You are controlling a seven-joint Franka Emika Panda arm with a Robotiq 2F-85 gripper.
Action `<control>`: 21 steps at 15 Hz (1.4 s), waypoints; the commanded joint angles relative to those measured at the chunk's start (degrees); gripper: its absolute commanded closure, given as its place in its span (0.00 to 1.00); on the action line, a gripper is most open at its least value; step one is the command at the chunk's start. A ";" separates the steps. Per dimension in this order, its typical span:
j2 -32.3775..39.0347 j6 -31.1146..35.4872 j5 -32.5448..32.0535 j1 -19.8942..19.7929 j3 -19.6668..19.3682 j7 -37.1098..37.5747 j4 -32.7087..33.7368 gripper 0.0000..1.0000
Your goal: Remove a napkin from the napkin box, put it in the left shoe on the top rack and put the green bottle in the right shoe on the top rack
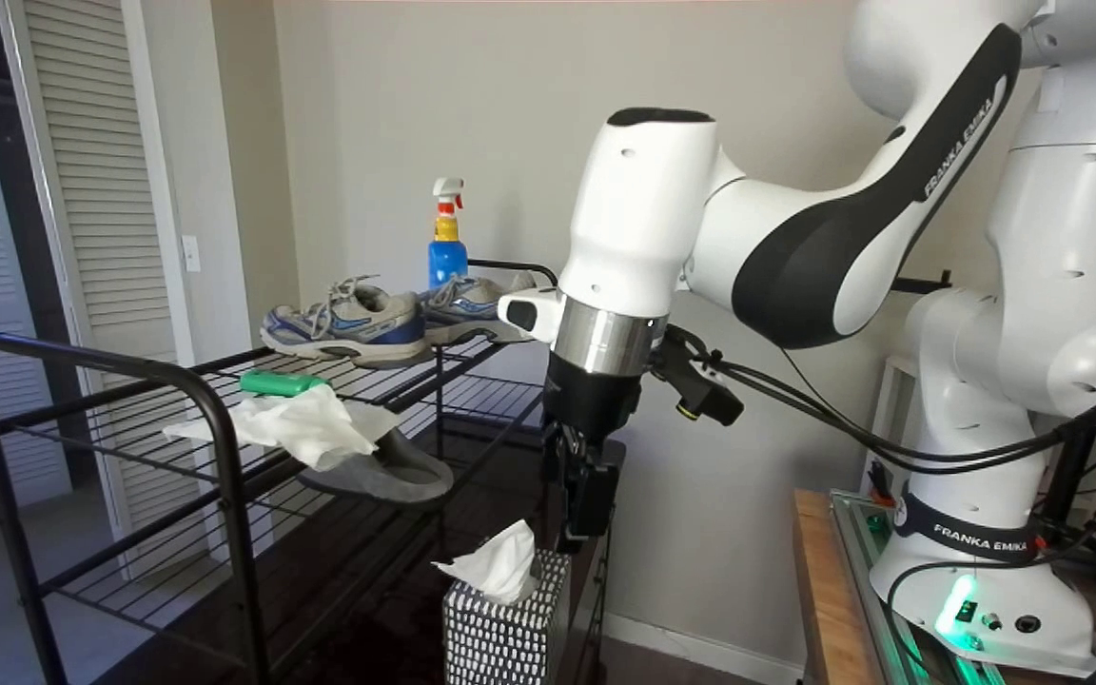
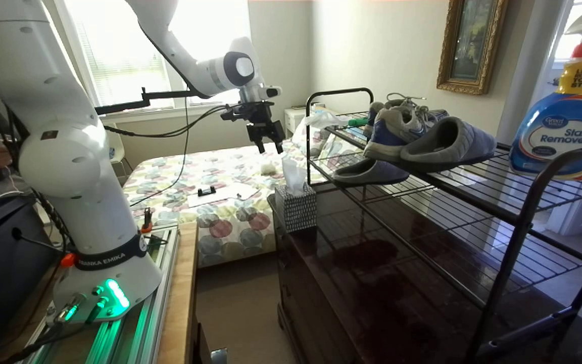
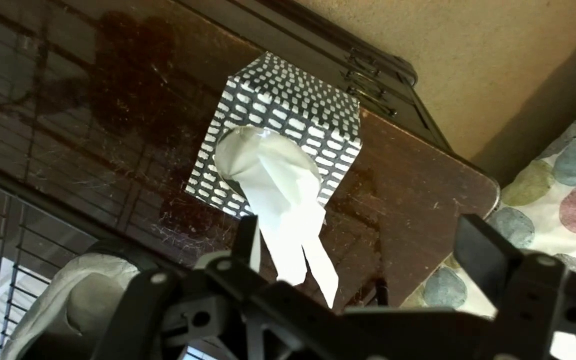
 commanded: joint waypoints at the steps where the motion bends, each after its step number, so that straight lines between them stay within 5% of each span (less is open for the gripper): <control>1: 7.06 -0.53 -7.47 0.52 -0.80 5.82 4.72 0.00; 6: 12.47 -1.36 -13.23 2.49 -4.22 9.70 9.77 0.04; 7: 13.13 -1.39 -13.47 2.88 -4.89 9.94 10.52 0.10; 8: 13.82 -1.47 -13.60 3.23 -5.58 10.19 11.20 0.28; 10: 14.75 -1.45 -13.88 3.95 -6.79 10.39 12.17 0.36; 18: 16.18 -1.55 -13.29 5.74 -9.86 10.24 13.09 0.94; 21: 15.81 -1.84 -13.44 6.00 -10.32 10.57 12.97 1.00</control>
